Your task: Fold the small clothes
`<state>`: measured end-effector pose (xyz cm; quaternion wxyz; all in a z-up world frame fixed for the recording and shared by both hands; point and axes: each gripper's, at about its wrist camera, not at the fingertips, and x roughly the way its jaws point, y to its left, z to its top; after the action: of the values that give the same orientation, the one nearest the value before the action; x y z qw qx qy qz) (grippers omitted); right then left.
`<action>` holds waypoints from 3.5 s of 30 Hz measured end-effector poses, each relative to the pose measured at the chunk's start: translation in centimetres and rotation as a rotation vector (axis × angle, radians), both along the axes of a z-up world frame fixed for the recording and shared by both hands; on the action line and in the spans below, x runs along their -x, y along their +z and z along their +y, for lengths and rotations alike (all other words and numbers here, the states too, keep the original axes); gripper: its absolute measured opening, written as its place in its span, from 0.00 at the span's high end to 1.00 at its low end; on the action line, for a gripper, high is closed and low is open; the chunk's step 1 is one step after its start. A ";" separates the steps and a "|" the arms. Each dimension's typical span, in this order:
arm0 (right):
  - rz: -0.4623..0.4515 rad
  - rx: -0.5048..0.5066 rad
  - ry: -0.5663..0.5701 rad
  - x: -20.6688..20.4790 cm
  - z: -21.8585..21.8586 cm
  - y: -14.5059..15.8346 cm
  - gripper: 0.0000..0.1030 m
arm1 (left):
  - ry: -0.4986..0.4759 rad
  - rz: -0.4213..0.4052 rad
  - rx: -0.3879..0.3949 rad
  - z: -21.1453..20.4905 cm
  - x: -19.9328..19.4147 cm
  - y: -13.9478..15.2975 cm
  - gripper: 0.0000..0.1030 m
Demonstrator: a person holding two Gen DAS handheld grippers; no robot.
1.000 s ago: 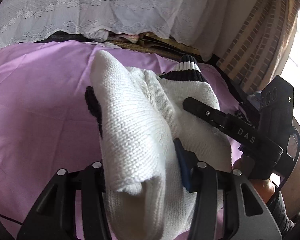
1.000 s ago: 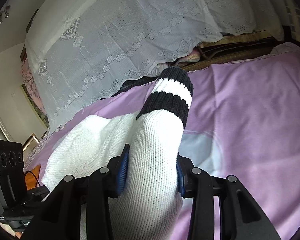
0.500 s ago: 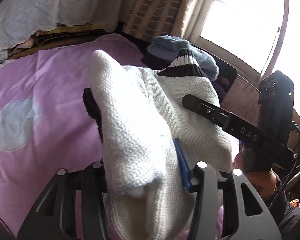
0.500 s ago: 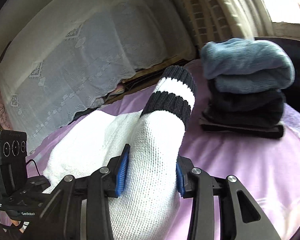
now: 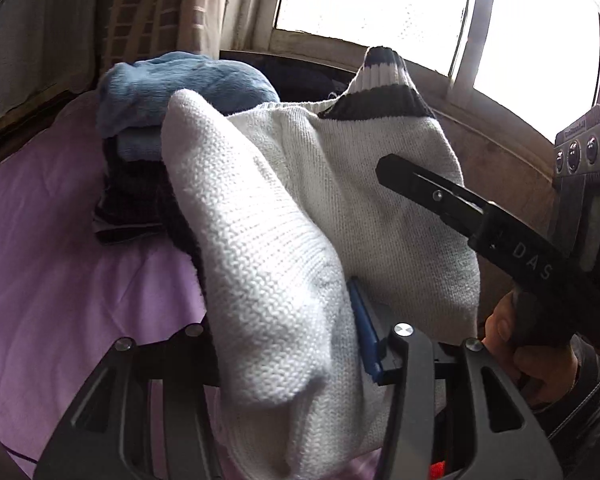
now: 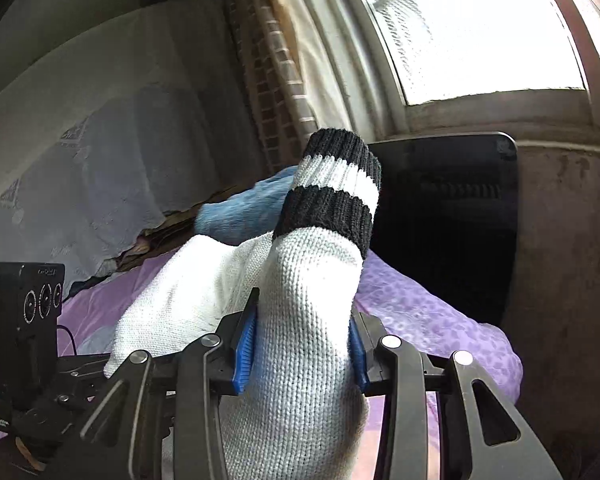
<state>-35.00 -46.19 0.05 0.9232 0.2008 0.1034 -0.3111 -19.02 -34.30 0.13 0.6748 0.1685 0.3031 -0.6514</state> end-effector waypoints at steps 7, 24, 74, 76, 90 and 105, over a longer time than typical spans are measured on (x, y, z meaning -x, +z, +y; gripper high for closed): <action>-0.005 -0.231 -0.061 0.2 -5.3 -6.8 0.63 | 0.008 -0.043 -0.103 -3.2 0.7 -4.5 0.55; -0.102 -0.091 0.080 -0.2 -0.8 -3.0 0.65 | 0.066 -0.008 0.021 3.2 -0.5 -2.0 0.57; 0.322 0.005 -0.013 1.2 16.4 4.3 0.04 | 0.514 -0.288 -0.010 14.9 -0.2 3.1 0.05; 0.324 0.035 0.002 1.3 17.0 4.4 0.04 | 0.522 -0.260 0.003 15.3 -0.5 3.3 0.05; 0.342 -0.118 0.015 2.1 14.0 1.3 0.04 | 0.486 -0.284 -0.126 13.0 0.2 0.1 0.04; 0.389 -0.087 0.061 0.9 14.5 0.5 0.04 | 0.486 -0.326 -0.084 13.2 1.6 0.5 0.04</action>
<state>-35.89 -31.68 0.57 0.8852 0.1735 0.2993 -0.3111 -20.65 -21.08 0.64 0.8432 0.2211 0.2488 -0.4222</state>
